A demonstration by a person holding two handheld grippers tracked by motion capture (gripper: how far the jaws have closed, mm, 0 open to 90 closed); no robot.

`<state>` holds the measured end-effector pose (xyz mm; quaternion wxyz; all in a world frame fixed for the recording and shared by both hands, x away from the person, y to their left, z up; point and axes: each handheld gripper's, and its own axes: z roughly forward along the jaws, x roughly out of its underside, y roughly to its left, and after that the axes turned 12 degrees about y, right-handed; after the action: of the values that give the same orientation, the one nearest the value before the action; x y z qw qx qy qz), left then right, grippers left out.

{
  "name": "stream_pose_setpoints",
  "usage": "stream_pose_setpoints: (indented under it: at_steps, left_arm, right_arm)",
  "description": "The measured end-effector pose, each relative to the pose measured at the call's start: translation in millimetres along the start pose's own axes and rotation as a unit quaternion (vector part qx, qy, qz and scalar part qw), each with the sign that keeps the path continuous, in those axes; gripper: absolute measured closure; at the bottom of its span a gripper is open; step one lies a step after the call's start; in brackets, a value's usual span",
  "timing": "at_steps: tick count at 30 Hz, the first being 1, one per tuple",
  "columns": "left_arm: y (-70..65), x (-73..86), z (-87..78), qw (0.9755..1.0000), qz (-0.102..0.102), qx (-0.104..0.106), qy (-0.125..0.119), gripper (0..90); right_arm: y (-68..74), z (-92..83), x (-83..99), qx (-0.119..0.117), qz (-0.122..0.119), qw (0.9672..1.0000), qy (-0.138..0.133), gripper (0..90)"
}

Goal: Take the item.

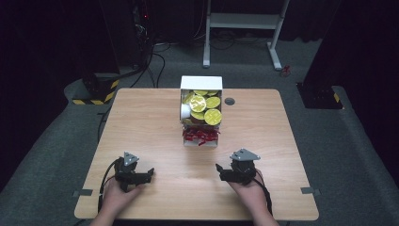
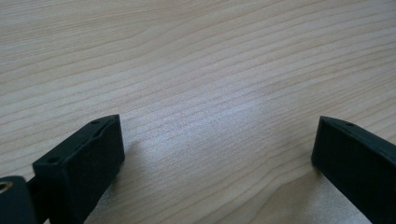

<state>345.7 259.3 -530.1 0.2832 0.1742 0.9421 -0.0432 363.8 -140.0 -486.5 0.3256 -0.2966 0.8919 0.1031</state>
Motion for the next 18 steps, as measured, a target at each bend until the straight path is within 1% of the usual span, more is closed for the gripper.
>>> stream_pose_setpoints:
  at_steps: [1, 4, 7, 8, 9, 10, 17, 18]
  left_arm:
    - [-0.1, 0.0, 0.0, 1.0, -0.001, 0.001, 0.0, 2.9]
    - [-0.4, 0.1, 0.1, 1.0, -0.002, 0.002, 0.0, 2.8]
    - [-0.3, 0.1, 0.1, 1.0, -0.002, 0.002, 0.0, 2.9]
    - [-0.3, 0.1, 0.1, 1.0, -0.002, 0.001, 0.0, 2.9]
    - [-0.3, 0.1, 0.1, 1.0, -0.002, 0.002, 0.0, 2.9]
    - [-0.3, 0.1, 0.1, 1.0, -0.002, 0.002, 0.0, 2.9]
    - [-0.8, 0.0, 0.4, 1.0, -0.005, 0.002, -0.002, 2.8]
    - [-0.8, 0.1, 0.4, 1.0, -0.006, 0.002, -0.003, 2.8]
  right_arm:
    - [0.6, -0.1, -1.5, -0.006, 0.005, 1.0, 0.0, 15.5]
    - [4.3, -1.9, -5.9, -0.003, -0.015, 0.9999, -0.005, 15.5]
    - [7.2, -4.0, -8.3, -0.009, -0.015, 0.9998, -0.008, 15.5]
    - [7.5, -4.7, -9.2, -0.008, -0.021, 0.9997, -0.01, 15.8]
    - [9.9, -8.0, -11.1, -0.008, -0.02, 0.9997, -0.015, 16.8]
    - [9.6, -9.0, -12.1, -0.009, -0.023, 0.9996, -0.018, 16.9]
    - [12.5, -16.4, -18.8, -0.014, -0.022, 0.9991, -0.034, 18.3]
    - [14.0, -19.1, -21.6, -0.016, -0.025, 0.9987, -0.041, 18.7]
